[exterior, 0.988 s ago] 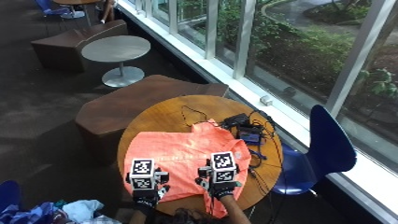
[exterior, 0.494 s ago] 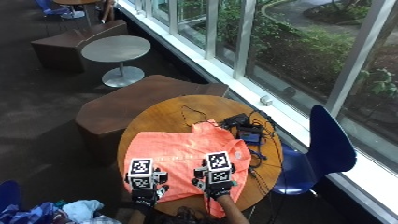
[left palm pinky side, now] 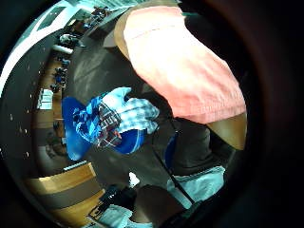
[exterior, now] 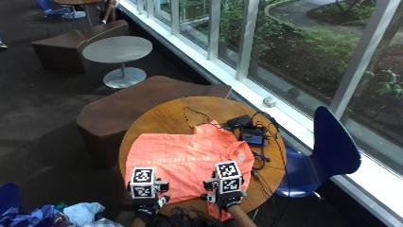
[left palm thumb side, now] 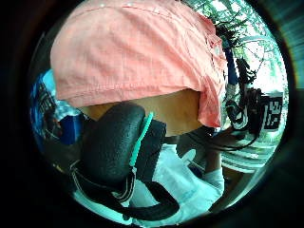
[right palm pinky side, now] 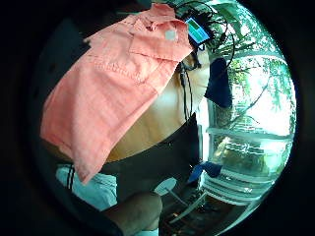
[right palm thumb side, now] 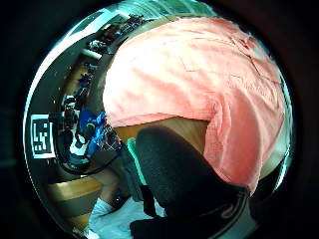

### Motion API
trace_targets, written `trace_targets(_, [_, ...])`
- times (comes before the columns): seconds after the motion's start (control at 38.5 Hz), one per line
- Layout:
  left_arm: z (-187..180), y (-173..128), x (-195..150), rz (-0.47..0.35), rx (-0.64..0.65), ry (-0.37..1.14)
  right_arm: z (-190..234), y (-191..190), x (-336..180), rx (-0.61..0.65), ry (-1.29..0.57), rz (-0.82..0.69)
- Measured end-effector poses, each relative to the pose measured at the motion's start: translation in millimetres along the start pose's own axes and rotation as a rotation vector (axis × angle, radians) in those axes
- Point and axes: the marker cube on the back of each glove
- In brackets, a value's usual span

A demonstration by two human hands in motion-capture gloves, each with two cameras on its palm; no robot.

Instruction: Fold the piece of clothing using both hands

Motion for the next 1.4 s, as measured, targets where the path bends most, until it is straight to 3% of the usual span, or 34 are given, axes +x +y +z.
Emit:
trace_targets(0.21, [47.8, -4.2, 2.7, 0.049, -0.115, 0.0, 41.8, -2.7, 16.3, -0.134, -0.044, 0.012])
trace_targets(0.31, [62.3, -7.9, 3.6, 0.058, -0.089, 0.02, 48.1, -2.9, 20.2, -0.164, -0.036, 0.013])
trace_targets(0.49, [67.8, -21.5, 1.4, 0.028, 0.208, 0.04, 47.5, -9.3, 26.1, -0.07, -0.086, 0.02])
trace_targets(0.62, [39.5, -31.2, -15.2, -0.014, 0.524, -0.139, 38.5, -21.7, 35.7, 0.088, -0.096, 0.025])
trace_targets(0.7, [21.8, -34.8, -21.8, -0.008, 0.62, -0.204, 26.3, -26.0, 38.4, 0.165, -0.095, -0.004])
trace_targets(0.81, [-9.2, -13.2, -1.7, 0.073, 0.583, -0.077, -6.8, -25.6, 39.6, 0.339, -0.051, -0.069])
trace_targets(0.88, [-43.5, -3.4, -9.7, 0.109, 0.609, -0.147, -35.9, -16.9, 38.7, 0.461, 0.04, -0.122])
trace_targets(0.94, [-60.3, 4.1, -11.8, 0.153, 0.599, -0.161, -51.7, -6.4, 40.2, 0.471, 0.108, -0.162])
trace_targets(1.09, [-71.6, 30.2, -11.9, 0.318, 0.363, -0.085, -83.8, 24.6, 39.0, 0.257, 0.134, -0.354])
trace_targets(1.2, [-77.0, 27.2, -19.0, 0.388, 0.209, -0.093, -100.8, 17.0, 40.1, 0.102, 0.101, -0.447])
trace_targets(1.3, [-85.9, -1.8, -26.3, 0.387, 0.09, -0.112, -113.8, -29.1, 41.5, 0.008, 0.017, -0.465])
trace_targets(1.4, [-94.5, -58.6, -31.3, 0.341, -0.012, -0.116, -115.5, -107.4, 43.3, -0.035, -0.071, -0.397])
